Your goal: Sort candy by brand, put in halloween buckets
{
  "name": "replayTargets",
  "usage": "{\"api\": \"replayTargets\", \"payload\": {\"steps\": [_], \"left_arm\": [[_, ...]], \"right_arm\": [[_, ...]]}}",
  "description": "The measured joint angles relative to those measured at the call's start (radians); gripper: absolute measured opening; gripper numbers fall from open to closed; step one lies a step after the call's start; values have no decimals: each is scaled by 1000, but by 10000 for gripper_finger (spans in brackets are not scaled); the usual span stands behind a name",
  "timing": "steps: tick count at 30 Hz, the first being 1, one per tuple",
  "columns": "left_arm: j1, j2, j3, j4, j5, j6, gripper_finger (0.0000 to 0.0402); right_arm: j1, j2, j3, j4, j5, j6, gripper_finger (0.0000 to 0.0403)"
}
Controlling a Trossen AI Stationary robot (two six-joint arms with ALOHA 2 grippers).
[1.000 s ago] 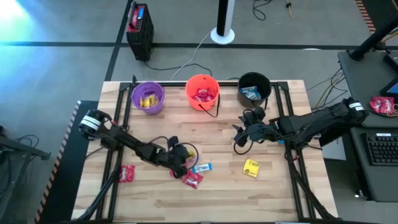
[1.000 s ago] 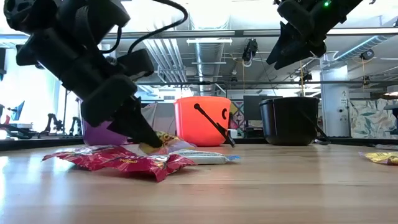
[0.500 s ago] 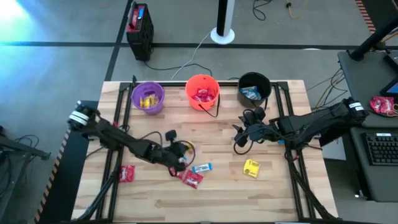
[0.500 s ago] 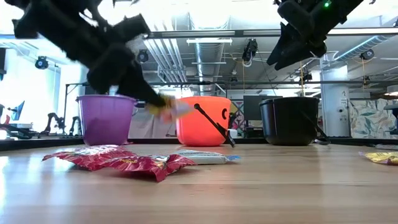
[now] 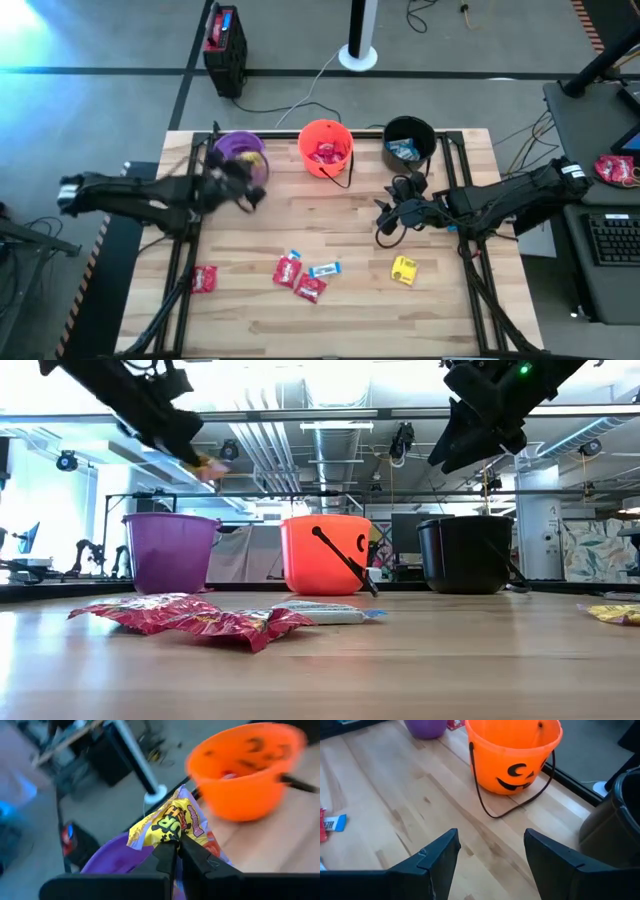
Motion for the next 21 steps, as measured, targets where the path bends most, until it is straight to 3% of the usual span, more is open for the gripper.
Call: {"api": "replayTargets", "payload": {"steps": [4, 10, 13, 21], "left_arm": [[192, -68, 0, -77, 103, 1, 0], [404, -63, -2, -175, 206, 39, 0], [460, -37, -2, -173, 283, 40, 0], [508, 12, -2, -187, 278, 43, 0]], "right_arm": [[0, 0, 0, 7, 0, 0, 217], [0, 0, 0, 10, 1, 0, 217], [0, 0, 0, 11, 1, 0, 217], [0, 0, 0, 11, 1, 0, 217]]}}
